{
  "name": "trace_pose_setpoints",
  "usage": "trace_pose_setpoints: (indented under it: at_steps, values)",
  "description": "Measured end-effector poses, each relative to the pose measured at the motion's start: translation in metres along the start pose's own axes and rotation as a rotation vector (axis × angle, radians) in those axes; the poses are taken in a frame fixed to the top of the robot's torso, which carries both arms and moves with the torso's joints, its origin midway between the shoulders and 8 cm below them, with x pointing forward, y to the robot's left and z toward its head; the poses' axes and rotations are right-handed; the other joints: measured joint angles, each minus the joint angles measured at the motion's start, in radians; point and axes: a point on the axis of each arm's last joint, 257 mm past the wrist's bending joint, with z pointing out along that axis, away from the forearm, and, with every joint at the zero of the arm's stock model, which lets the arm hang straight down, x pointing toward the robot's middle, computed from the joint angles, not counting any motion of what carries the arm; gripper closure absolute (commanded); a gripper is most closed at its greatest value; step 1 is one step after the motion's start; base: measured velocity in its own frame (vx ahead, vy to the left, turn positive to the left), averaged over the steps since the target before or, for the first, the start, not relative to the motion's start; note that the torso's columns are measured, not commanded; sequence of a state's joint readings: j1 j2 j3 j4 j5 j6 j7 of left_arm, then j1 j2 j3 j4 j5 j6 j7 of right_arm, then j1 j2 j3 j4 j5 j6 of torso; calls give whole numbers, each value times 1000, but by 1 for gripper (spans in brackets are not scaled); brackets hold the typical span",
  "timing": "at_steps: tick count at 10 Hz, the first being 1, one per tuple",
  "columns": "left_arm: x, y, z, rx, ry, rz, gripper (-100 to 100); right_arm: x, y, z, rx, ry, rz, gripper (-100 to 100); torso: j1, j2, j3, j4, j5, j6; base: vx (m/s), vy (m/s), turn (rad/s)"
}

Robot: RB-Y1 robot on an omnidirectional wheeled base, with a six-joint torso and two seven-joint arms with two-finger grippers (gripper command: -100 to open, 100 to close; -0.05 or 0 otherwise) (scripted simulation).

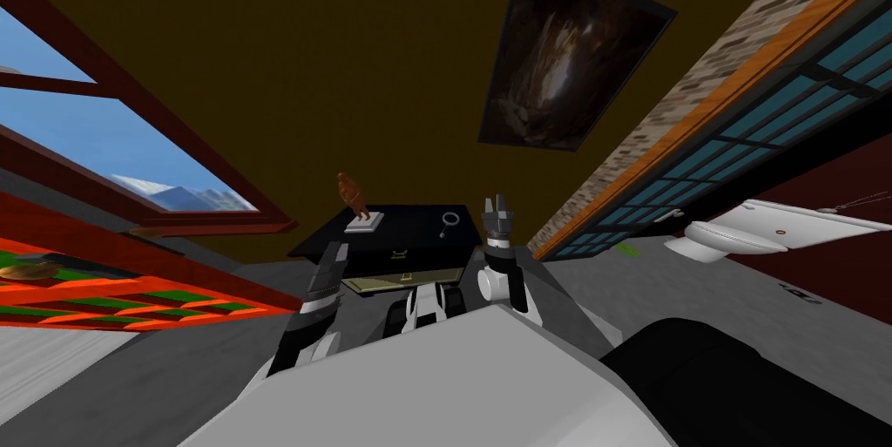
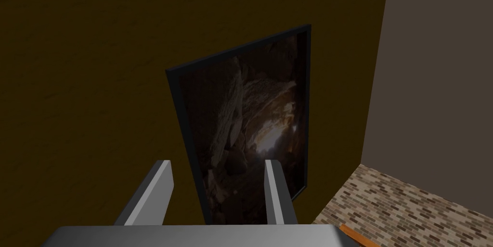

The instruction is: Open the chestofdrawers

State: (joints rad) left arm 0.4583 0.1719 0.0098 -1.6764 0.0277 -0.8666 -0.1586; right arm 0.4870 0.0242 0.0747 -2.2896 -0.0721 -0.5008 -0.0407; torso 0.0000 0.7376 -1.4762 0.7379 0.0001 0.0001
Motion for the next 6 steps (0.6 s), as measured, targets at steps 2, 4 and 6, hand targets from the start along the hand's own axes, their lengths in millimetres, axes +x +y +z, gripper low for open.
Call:
trace_pose_setpoints:
  at_steps: [2,4,6]
  values:
    - [6,13,-10,-20,12,9,-100,0,0,0,0,0,0,0,0,0,0,0,0,0,23,-17,-17]
    - [10,22,-19,-37,24,17,-100,0,0,0,0,0,0,0,0,0,0,0,0,0,20,-17,-18]
    - [14,33,-27,-51,36,26,-100,0,0,0,0,0,0,0,0,0,0,0,0,0,23,-20,-17]
